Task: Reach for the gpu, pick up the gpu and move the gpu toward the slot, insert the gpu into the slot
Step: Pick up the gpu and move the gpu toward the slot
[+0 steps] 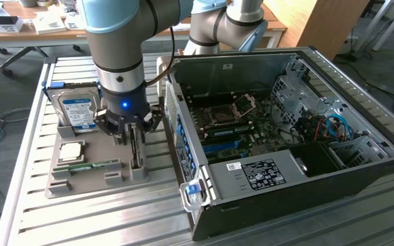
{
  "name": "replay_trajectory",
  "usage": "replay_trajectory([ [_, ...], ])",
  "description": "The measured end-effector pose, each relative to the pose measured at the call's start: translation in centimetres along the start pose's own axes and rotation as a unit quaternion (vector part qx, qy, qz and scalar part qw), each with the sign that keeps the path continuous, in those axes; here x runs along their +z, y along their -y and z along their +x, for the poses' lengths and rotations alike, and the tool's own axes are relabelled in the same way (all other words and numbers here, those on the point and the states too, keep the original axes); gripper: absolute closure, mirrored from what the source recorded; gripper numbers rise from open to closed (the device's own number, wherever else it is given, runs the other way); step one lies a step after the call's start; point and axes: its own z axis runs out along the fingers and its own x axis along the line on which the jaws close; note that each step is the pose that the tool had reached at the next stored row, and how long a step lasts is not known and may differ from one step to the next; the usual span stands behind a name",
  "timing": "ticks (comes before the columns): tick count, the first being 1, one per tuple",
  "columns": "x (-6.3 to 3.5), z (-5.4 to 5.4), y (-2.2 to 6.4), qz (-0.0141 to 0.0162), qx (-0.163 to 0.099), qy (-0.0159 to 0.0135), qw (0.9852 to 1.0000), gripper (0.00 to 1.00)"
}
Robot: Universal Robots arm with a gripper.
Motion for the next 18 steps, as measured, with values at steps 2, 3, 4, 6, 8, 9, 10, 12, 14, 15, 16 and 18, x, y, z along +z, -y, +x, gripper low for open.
replay_trajectory([
  [2,0.17,0.01,-0.01,-0.0001,0.0,0.0002,1.0,0.53],
  [3,0.25,0.01,0.0,-0.0001,0.0,0.0001,1.0,0.53],
  [4,0.31,0.02,0.01,-0.0001,0.0,0.0001,1.0,0.53],
  [6,0.31,0.02,0.01,0.0,0.0,0.0,1.0,0.53],
  [8,0.31,0.02,0.01,0.0,0.0,0.0,1.0,0.53],
  [9,0.31,0.02,0.01,0.0,0.0,0.0,1.0,0.53],
  [10,0.31,0.02,0.01,-0.0001,0.0,0.0001,1.0,0.53],
  [12,0.32,0.02,0.01,-0.0001,0.0,0.0001,1.0,0.53],
  [14,0.31,0.02,0.01,0.0,0.0,0.0001,1.0,0.53],
  [15,0.32,0.02,0.01,0.0,0.0,0.0001,1.0,0.53],
  [16,0.32,0.02,0.01,-0.0001,0.0,0.0001,1.0,0.55],
  [18,0.32,0.02,0.01,-0.0001,0.0,0.0001,1.0,0.67],
])
